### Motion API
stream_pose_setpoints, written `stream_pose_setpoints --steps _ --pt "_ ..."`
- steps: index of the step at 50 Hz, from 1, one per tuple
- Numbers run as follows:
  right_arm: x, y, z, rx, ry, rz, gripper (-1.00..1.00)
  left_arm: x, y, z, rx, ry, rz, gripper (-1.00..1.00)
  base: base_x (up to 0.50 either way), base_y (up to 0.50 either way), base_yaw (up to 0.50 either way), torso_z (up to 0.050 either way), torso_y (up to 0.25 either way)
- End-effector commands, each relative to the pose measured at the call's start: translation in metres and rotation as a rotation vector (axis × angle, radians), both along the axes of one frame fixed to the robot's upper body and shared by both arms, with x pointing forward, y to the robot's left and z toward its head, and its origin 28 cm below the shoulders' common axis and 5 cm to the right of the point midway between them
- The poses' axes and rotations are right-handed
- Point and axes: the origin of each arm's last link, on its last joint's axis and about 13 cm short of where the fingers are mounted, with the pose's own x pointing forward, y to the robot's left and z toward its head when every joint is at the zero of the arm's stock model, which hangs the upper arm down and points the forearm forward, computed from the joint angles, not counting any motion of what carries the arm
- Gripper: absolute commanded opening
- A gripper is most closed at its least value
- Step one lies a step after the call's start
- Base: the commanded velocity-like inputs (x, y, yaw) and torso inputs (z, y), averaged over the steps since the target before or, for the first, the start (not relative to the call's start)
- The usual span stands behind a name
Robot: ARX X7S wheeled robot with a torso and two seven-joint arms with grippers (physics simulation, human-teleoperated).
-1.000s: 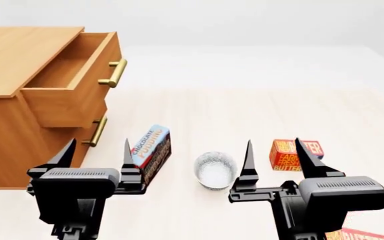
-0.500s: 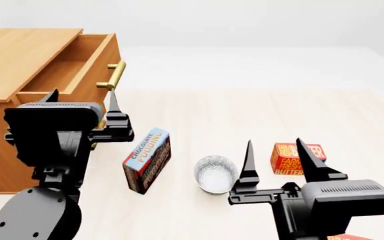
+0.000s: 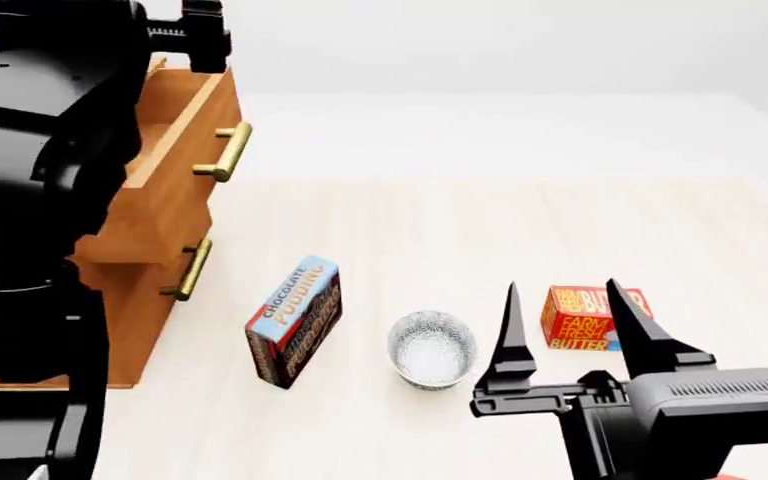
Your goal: Put the bowl in the top drawer of the cabinet.
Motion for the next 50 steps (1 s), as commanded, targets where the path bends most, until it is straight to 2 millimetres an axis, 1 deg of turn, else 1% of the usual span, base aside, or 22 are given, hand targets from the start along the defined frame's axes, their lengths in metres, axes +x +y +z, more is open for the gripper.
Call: stream_pose_setpoints --steps 1,8,15,22,27,32,42,50 --pt "0.000 -0.001 -0.003 -0.001 0.004 0.006 1.00 0.033 0.015 0.026 0.032 0.093 0.109 1.00 0.00 0.00 0.00 0.000 0.000" --pt "0.003 -0.002 -0.005 -0.004 0.009 0.005 1.00 0.047 0.023 0.023 0.046 0.137 0.159 1.00 0.00 0.00 0.00 0.000 0.000" --pt "0.006 -0.002 -0.005 -0.006 0.011 0.003 1.00 0.052 0.031 0.019 0.031 0.196 0.196 1.00 0.00 0.00 0.00 0.000 0.000" --pt "0.004 -0.001 -0.004 -0.009 0.007 0.000 1.00 0.049 0.029 0.019 -0.013 0.249 0.147 1.00 0.00 0.00 0.00 0.000 0.000" --pt "0.002 0.000 -0.003 -0.013 0.003 -0.001 1.00 0.041 0.019 0.020 -0.062 0.362 0.005 1.00 0.00 0.00 0.00 0.000 0.000" --pt "0.001 -0.001 -0.003 -0.015 0.000 -0.002 1.00 0.036 0.015 0.021 -0.067 0.415 -0.057 1.00 0.00 0.00 0.00 0.000 0.000" --pt "0.000 -0.001 -0.001 -0.017 -0.005 -0.002 1.00 0.033 0.016 0.022 -0.077 0.442 -0.075 1.00 0.00 0.00 0.00 0.000 0.000" --pt "0.000 -0.001 0.001 -0.020 -0.007 -0.004 1.00 0.031 0.016 0.016 -0.071 0.495 -0.112 1.00 0.00 0.00 0.00 0.000 0.000"
